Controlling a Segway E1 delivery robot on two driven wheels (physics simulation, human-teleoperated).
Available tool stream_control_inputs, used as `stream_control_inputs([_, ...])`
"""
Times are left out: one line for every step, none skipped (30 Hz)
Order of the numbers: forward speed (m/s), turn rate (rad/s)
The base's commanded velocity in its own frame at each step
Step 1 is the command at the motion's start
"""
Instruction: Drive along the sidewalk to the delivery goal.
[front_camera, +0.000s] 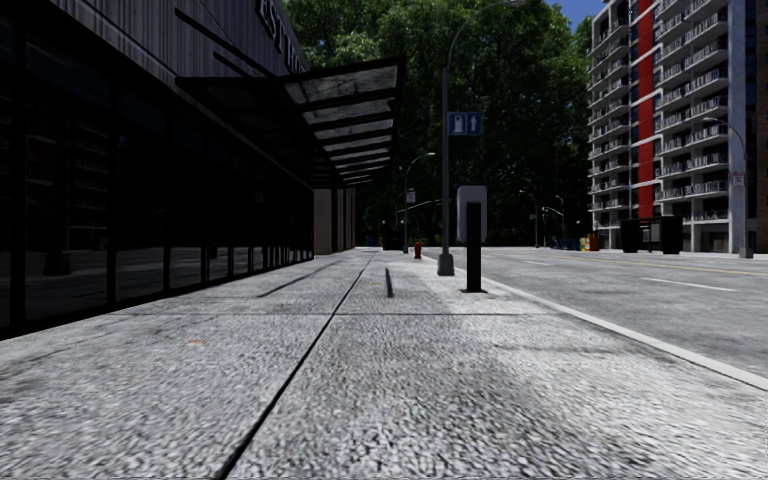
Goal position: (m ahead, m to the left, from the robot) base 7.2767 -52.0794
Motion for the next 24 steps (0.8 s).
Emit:
stream_control_inputs([2.00,0.00])
stream_control_inputs([2.00,0.00])
stream_control_inputs([2.00,0.00])
stream_control_inputs([2.00,0.00])
stream_control_inputs([2.00,0.00])
stream_control_inputs([2.00,0.00])
stream_control_inputs([2.00,0.00])
stream_control_inputs([2.00,0.00])
stream_control_inputs([2.00,0.00])
stream_control_inputs([2.00,0.00])
stream_control_inputs([2.00,0.00])
stream_control_inputs([2.00,0.00])
stream_control_inputs([2.00,0.00])
stream_control_inputs([2.00,0.00])
stream_control_inputs([2.00,0.00])
stream_control_inputs([2.00,0.00])
stream_control_inputs([2.00,0.00])
stream_control_inputs([2.00,0.04])
stream_control_inputs([2.00,0.50])
stream_control_inputs([2.00,0.50])
stream_control_inputs([2.00,0.71])
stream_control_inputs([2.00,0.82])
stream_control_inputs([2.00,0.84])
stream_control_inputs([2.00,0.41])
